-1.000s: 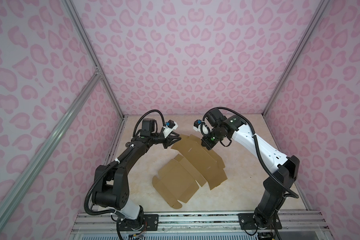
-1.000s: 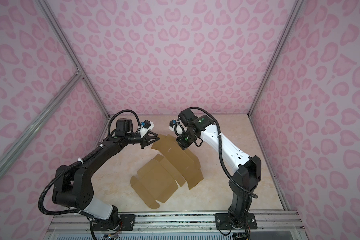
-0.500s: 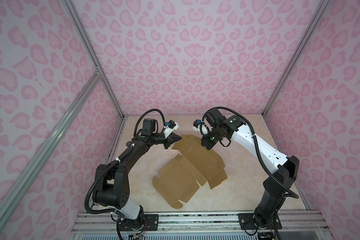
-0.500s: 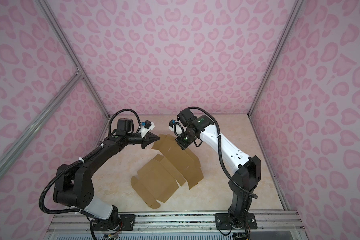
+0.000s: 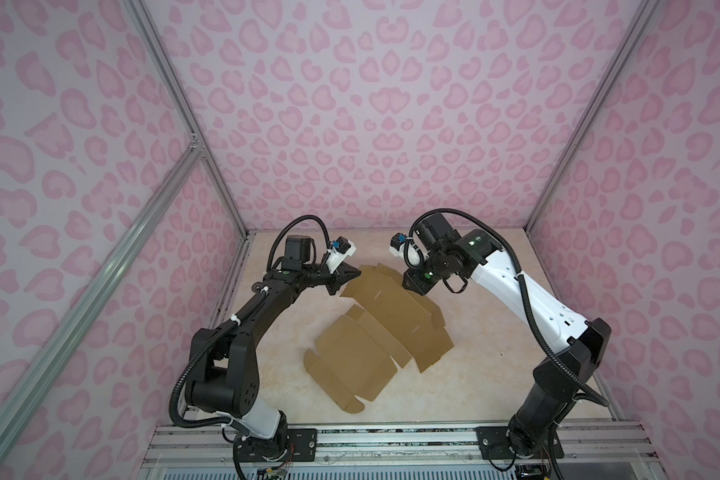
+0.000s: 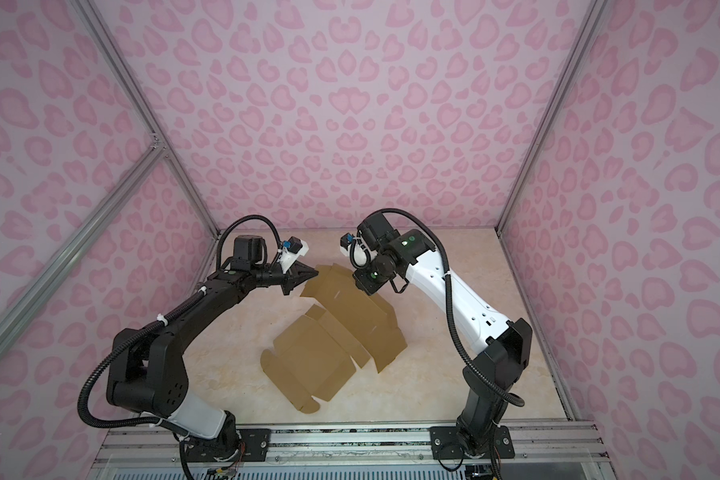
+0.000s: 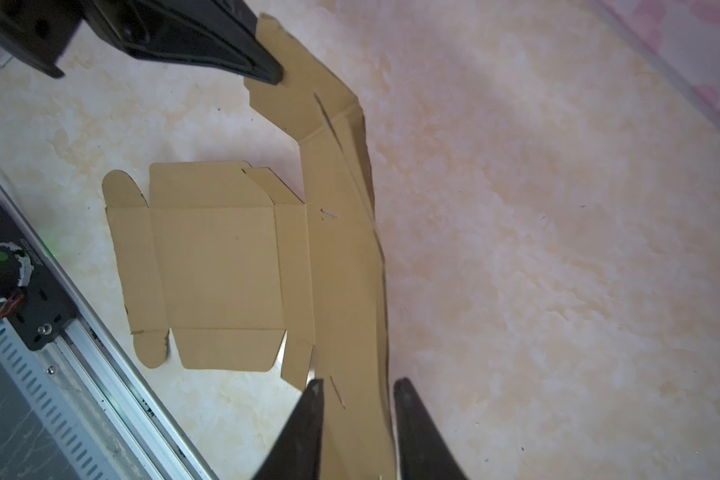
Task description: Fold the paper box
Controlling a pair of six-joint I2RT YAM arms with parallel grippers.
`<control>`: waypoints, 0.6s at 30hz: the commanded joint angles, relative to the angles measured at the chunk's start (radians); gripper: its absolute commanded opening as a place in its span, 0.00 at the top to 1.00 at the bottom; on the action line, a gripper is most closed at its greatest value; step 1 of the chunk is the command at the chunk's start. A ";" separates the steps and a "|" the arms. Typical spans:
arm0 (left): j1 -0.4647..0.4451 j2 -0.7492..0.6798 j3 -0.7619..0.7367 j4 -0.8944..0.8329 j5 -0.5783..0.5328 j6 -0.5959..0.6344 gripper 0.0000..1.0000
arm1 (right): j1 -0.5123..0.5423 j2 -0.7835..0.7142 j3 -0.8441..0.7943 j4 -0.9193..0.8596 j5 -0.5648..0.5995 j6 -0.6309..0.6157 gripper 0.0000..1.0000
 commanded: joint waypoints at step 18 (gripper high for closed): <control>-0.096 -0.078 -0.232 0.769 -0.707 -0.856 0.96 | -0.242 -0.522 -0.565 0.876 -0.002 1.016 0.04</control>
